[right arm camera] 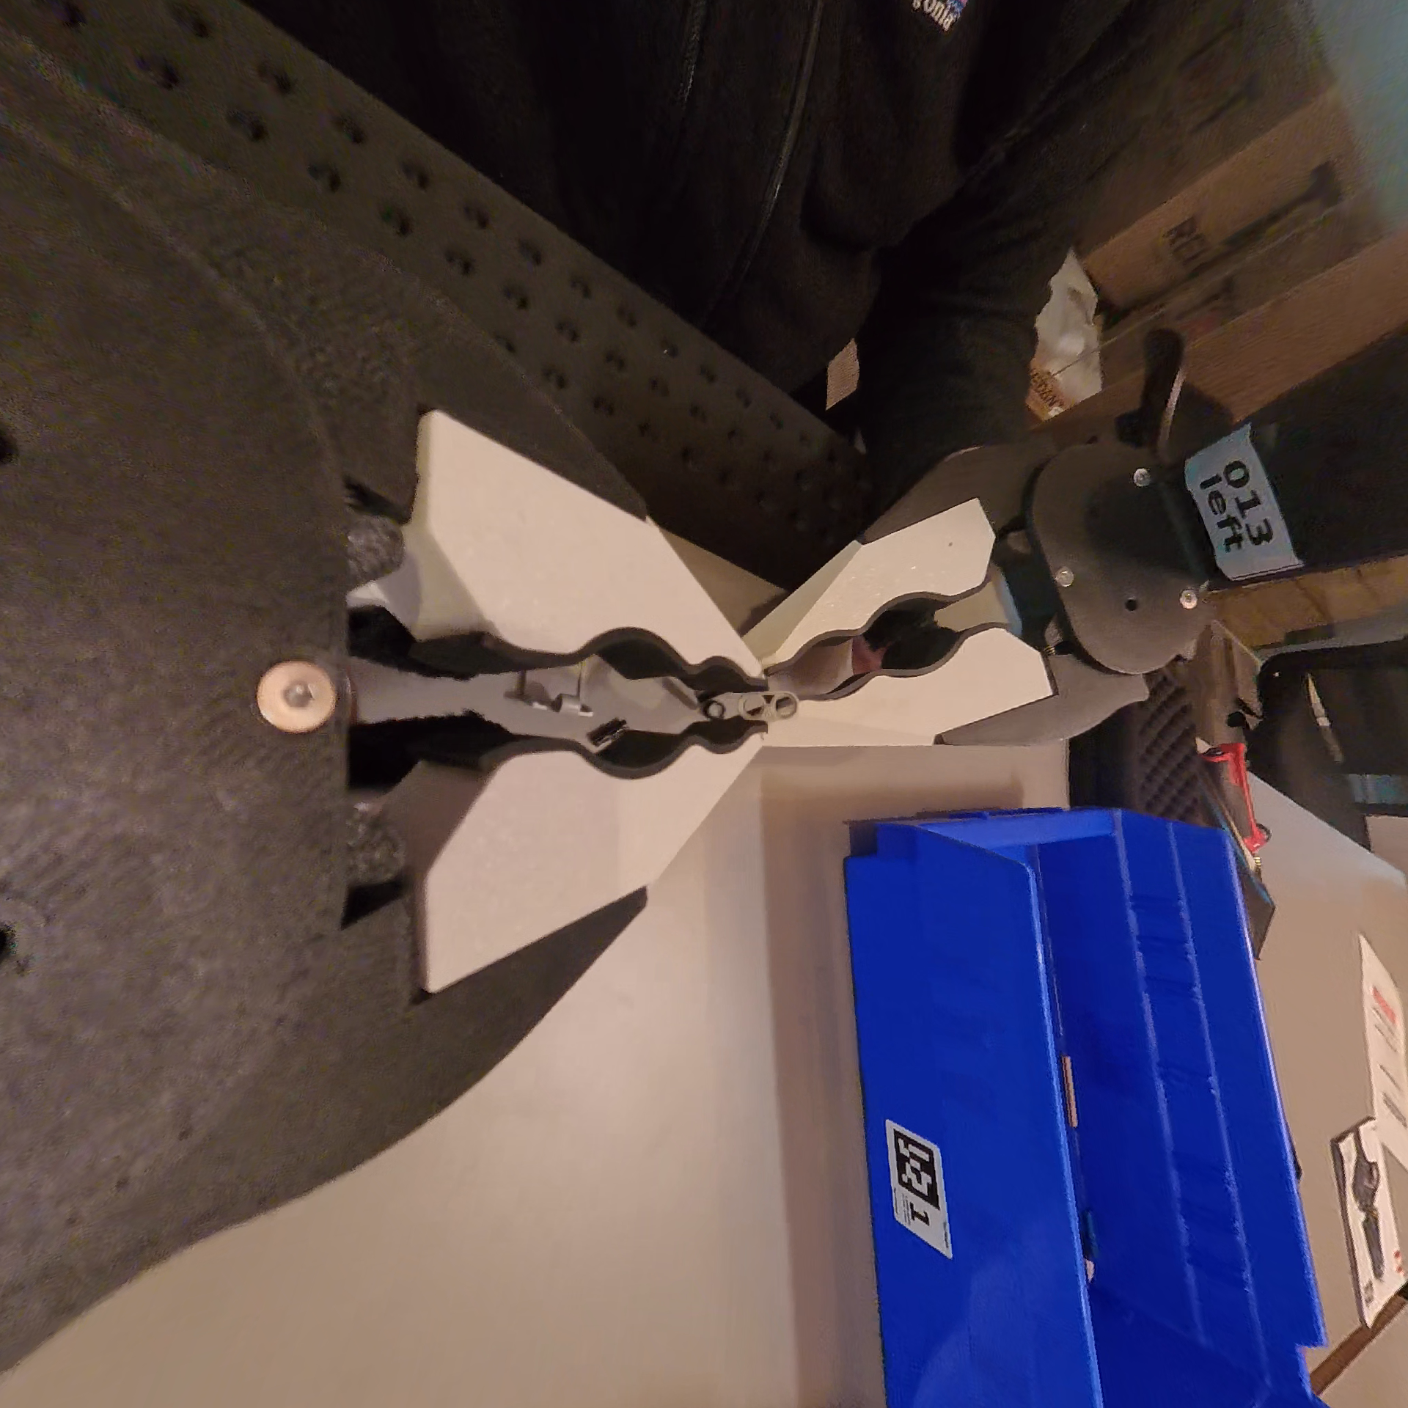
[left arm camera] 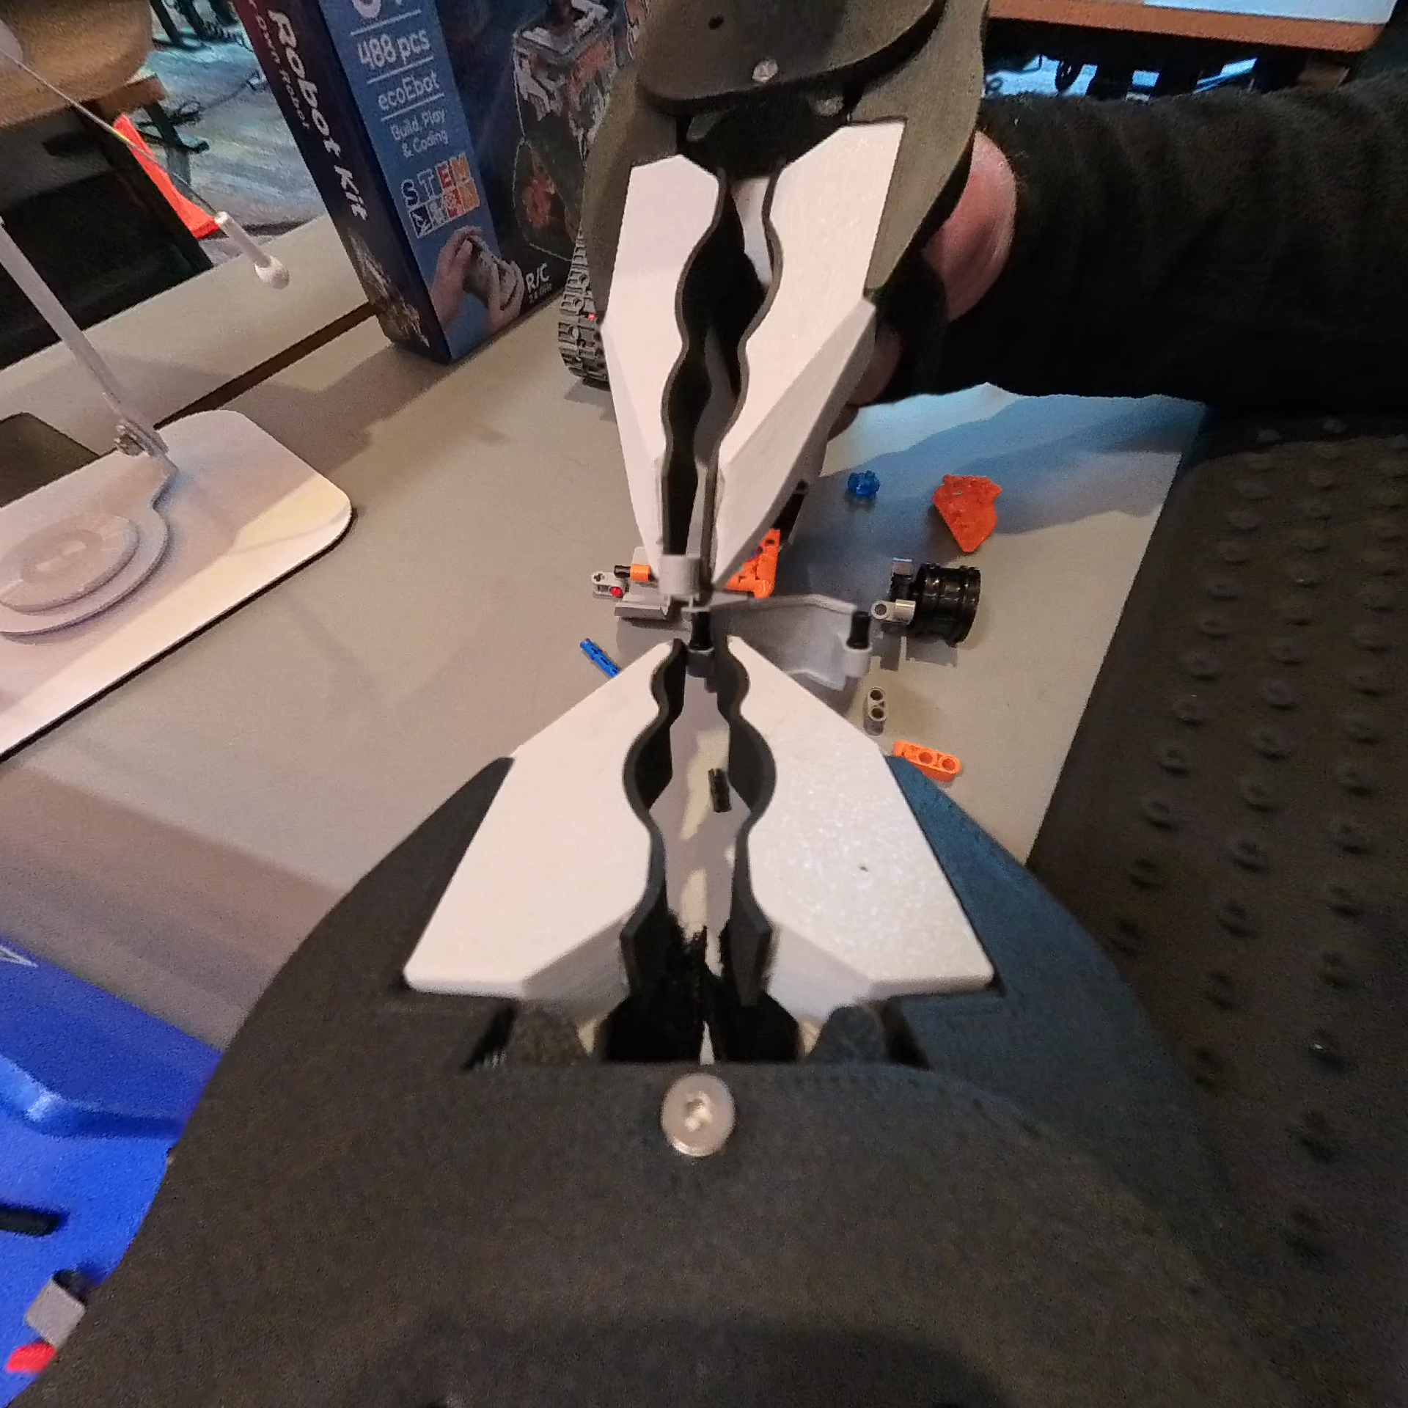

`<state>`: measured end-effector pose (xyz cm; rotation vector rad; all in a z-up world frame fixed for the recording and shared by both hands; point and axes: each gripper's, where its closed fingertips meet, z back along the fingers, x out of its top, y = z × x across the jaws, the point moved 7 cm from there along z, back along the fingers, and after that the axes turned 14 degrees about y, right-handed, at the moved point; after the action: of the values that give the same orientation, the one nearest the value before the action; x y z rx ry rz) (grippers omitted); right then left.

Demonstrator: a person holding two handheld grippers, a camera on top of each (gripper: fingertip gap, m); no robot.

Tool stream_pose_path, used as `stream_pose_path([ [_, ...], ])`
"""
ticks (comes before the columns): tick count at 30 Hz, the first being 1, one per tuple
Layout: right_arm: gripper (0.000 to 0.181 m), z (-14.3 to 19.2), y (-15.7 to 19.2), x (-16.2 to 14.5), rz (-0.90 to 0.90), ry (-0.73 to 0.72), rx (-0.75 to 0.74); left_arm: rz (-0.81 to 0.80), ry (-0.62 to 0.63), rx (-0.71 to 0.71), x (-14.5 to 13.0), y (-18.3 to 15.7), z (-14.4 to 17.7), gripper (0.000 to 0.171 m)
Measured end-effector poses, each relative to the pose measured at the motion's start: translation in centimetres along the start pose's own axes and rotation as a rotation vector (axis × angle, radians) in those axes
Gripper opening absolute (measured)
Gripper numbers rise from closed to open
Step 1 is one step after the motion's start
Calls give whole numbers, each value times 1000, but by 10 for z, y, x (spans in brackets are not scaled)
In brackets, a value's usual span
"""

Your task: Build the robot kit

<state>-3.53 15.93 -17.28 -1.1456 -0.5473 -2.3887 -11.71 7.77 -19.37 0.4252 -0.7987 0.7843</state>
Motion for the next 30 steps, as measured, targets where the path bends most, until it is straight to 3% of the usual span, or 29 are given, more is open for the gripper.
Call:
stream_pose_path([
  [9,4,-5,0,-4,12,63,-26,-8,26,10,-3,1,0,5],
  [17,4,-17,2,-12,31,183,-50,0,207,-41,-25,0,-14,5],
  [23,4,-32,15,-13,155,331,-132,-21,299,-46,-37,0,-19,5],
  [30,4,-33,17,-14,179,365,-154,-41,396,-74,-45,-4,-26,12],
])
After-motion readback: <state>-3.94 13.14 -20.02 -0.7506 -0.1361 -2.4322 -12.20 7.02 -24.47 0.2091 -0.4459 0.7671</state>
